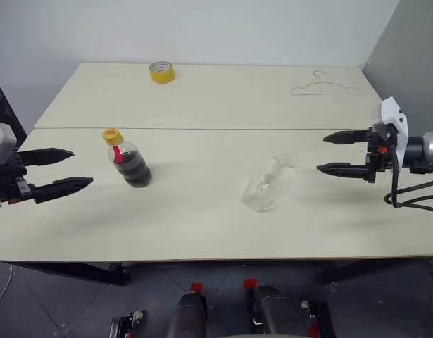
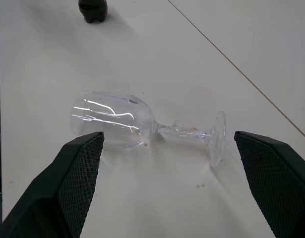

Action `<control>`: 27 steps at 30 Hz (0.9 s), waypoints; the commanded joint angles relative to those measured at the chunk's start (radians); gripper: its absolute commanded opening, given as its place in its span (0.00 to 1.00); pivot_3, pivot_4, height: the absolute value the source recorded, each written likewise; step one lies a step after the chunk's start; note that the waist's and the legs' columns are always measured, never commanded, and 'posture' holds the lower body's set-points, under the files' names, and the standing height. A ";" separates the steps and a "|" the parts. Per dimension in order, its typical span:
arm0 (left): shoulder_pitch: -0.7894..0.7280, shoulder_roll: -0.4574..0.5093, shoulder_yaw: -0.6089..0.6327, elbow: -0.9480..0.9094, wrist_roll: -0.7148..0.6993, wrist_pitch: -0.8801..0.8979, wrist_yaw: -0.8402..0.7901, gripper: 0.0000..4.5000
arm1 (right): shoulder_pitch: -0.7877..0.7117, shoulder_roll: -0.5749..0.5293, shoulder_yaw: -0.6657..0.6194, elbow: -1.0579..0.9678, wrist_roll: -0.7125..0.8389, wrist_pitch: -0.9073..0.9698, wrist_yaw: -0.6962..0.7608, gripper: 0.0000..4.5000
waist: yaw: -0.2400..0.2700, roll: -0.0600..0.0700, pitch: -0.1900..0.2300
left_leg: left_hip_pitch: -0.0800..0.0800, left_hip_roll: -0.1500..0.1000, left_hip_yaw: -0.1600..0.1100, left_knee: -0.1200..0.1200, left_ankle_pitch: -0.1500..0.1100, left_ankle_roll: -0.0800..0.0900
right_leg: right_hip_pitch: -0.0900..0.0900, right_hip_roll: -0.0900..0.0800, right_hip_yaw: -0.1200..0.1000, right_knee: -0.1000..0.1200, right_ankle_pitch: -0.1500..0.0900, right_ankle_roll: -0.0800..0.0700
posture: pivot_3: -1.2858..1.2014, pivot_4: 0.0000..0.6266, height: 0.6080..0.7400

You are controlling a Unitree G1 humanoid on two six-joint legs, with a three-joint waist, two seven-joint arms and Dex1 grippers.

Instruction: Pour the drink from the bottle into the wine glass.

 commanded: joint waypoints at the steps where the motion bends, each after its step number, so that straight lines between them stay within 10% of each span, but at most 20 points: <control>1: -0.008 0.001 0.019 -0.014 0.000 -0.031 0.007 0.96 | -0.012 -0.012 -0.025 -0.021 0.005 -0.011 -0.005 1.00 | 0.000 0.000 0.000 | 0.000 0.000 0.000 0.000 0.000 0.000 | 0.000 0.000 0.000 0.000 0.000 0.000 | 0.52 0.24 1.00; 27: -0.031 -0.013 -0.022 0.008 0.003 -0.017 0.031 0.96 | -0.018 0.000 -0.018 -0.015 0.000 -0.015 -0.019 1.00 | 0.000 0.000 0.000 | 0.000 0.000 0.000 0.000 0.000 0.000 | 0.000 0.000 0.000 0.001 0.000 0.001 | 0.52 0.24 1.00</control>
